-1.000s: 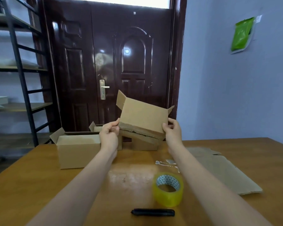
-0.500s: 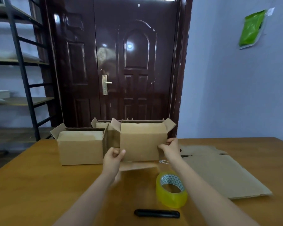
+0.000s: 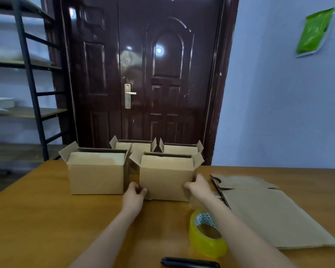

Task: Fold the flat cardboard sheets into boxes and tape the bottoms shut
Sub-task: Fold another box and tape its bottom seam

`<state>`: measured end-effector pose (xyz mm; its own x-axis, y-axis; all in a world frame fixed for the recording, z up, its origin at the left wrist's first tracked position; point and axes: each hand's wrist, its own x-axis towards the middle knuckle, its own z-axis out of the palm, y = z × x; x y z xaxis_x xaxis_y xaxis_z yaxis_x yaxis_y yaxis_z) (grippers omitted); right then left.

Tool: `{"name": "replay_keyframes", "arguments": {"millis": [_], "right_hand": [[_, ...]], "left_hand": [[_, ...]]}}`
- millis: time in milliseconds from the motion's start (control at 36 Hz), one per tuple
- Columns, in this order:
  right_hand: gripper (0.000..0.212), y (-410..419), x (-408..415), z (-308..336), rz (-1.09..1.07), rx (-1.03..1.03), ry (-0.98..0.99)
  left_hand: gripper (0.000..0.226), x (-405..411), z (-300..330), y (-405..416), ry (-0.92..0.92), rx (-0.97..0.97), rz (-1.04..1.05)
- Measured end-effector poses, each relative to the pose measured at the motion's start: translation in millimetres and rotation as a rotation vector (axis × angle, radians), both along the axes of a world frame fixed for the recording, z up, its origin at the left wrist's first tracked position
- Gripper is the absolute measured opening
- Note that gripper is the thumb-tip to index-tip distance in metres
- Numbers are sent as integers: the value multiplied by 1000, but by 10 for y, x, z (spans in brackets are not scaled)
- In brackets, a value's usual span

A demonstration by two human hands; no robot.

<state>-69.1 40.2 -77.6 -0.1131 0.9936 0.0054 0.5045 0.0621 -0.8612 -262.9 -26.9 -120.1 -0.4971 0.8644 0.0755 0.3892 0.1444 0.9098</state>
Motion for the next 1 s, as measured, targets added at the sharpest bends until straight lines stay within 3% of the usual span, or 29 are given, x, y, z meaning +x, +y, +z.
{"name": "replay_keyframes", "arguments": {"millis": [250,1000], "right_hand": [[40,54,-180,8,52,-27,6],[49,9,-301,71,178,-79,43]], "left_hand": [[56,-73,2,40,-94,-11,5],[60,-243,84,139,-179,-48,-17]]}}
